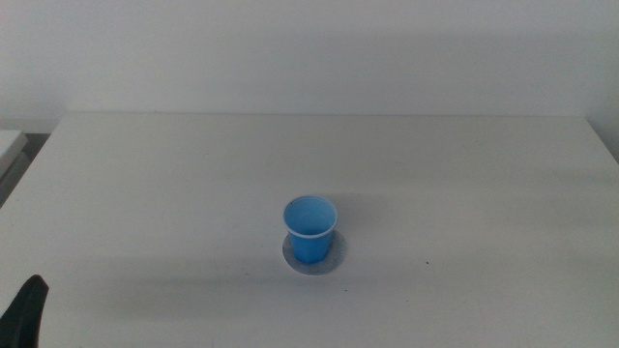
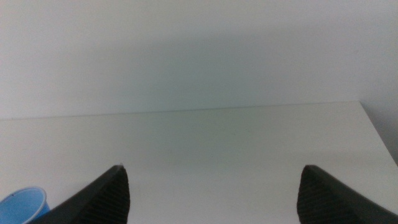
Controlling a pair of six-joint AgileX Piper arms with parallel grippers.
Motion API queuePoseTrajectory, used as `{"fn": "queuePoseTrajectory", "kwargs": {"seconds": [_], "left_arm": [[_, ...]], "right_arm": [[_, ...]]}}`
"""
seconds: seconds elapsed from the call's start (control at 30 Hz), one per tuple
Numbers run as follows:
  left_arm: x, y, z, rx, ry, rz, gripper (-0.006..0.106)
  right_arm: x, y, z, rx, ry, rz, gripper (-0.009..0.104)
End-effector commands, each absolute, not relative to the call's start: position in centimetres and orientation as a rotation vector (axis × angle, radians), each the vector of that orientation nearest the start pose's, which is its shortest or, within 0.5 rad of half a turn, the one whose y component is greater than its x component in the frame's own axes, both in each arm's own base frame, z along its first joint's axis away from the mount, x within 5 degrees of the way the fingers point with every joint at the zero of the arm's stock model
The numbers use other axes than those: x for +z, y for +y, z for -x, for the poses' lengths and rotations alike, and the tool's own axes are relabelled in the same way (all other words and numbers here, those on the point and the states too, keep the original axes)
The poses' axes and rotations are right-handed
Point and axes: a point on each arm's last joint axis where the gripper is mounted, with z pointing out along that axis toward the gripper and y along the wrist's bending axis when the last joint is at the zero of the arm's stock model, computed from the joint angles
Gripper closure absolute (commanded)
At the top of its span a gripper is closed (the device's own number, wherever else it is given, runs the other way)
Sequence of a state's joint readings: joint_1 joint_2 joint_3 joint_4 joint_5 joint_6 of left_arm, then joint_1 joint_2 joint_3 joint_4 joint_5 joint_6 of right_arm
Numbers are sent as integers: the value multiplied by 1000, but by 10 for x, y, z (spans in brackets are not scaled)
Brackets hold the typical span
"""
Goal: Place an empty cup on a cup mat.
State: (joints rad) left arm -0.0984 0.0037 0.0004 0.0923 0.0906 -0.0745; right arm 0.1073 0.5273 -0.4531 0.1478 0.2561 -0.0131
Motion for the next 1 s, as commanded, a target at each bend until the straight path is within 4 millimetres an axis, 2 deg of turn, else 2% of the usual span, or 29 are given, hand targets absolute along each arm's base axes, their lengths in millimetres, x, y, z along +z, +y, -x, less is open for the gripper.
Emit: {"fn": "queuePoseTrajectory", "kwargs": {"seconds": [0.0, 0.1, 0.17, 0.37, 0.47, 0.5, 0.6, 0.83, 0.97], "left_arm": [[205, -5, -56, -65, 1567, -83, 7], [205, -5, -56, -65, 1567, -83, 7], [205, -5, -56, -64, 1567, -81, 7], [205, -5, -56, -64, 1567, -81, 7], [205, -5, -56, -64, 1567, -81, 7], [205, -5, -56, -64, 1567, -81, 7], [205, -5, -56, -64, 1567, -81, 7], [205, -5, -56, -64, 1567, -81, 7], [205, -5, -56, -64, 1567, -81, 7]], "right_arm": [[302, 14, -113, 192, 1799, 1, 13], [302, 14, -113, 192, 1799, 1, 13], [304, 22, -113, 225, 1777, 77, 13], [309, 20, -114, 123, 1713, 152, 12], [303, 16, -112, 89, 1716, 146, 2], [300, 14, -108, 73, 1709, 137, 2], [283, 7, -93, 34, 1691, 87, 2], [227, 0, -66, 11, 1606, -13, 2], [207, -1, -56, 30, 1549, -61, 2]]}}
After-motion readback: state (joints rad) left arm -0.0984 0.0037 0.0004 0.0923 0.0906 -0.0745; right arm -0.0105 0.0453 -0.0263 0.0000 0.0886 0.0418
